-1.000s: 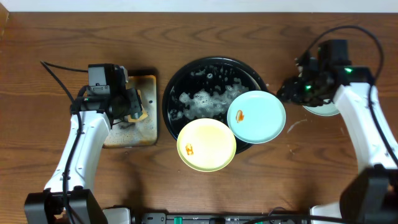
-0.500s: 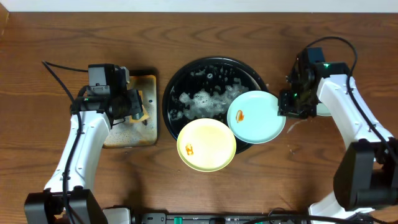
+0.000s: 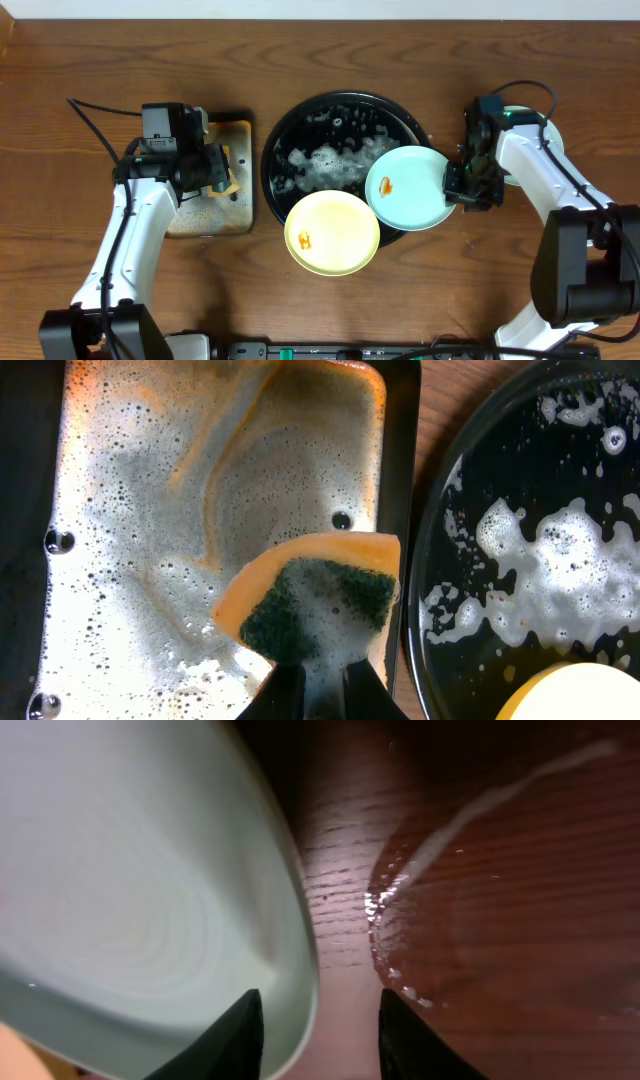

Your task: Clean dirty plates on tray and stack at the side

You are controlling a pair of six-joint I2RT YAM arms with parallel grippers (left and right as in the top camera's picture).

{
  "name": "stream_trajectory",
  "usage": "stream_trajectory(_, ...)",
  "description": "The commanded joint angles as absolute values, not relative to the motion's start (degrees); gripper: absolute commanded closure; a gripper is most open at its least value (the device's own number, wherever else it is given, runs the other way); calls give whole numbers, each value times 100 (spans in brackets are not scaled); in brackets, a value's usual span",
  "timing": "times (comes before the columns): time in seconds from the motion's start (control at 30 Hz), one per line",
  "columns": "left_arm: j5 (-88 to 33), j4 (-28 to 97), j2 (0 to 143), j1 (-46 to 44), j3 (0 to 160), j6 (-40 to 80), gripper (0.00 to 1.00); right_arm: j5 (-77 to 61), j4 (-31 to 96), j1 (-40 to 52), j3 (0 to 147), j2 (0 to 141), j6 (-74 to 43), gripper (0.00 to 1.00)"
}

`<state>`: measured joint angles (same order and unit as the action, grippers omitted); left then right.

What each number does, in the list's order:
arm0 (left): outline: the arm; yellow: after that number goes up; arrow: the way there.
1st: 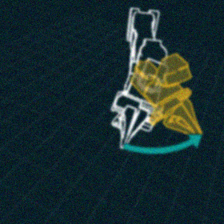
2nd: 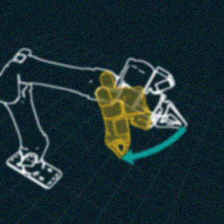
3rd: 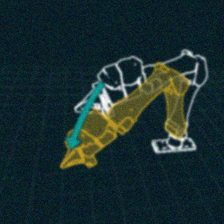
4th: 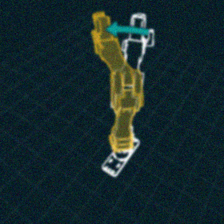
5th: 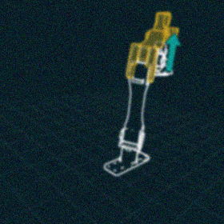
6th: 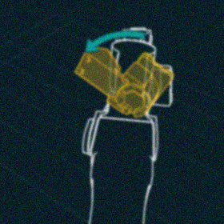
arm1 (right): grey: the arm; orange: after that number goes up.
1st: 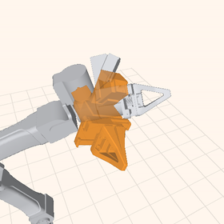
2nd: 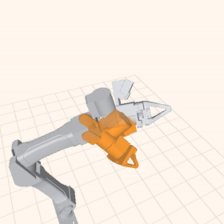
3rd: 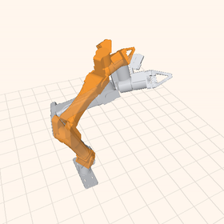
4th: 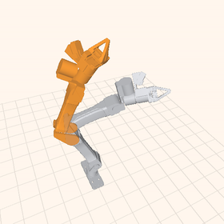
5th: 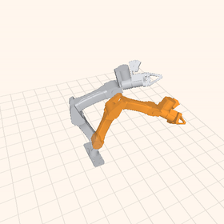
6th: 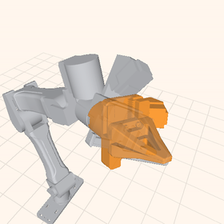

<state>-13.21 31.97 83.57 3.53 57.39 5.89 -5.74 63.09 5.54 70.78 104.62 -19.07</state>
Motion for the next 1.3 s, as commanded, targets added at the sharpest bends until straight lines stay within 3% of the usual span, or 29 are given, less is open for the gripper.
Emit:
stream_trajectory(0.0,-1356,3208,8350,340,5817,493,92,-545,6165,604,6897,10503,-2176,72)
stream_trajectory(0.1,-1356,3210,8350,342,5815,493,92,-561,5957,604,6810,10503,-2187,87)
stream_trajectory(0.37,-1358,3210,8350,340,5815,495,92,-534,5964,530,7179,10488,-1973,99)
stream_trajectory(0.57,-1358,3210,8350,342,5815,493,92,-628,5758,548,7557,10479,-1619,99)
stream_trajectory(0.93,-1540,3100,8350,340,5817,495,92,-755,3938,764,7570,10481,-1540,99)
stream_trajectory(1.27,-2357,2652,8353,340,5815,497,92,139,3710,1678,7568,10718,-1406,99)
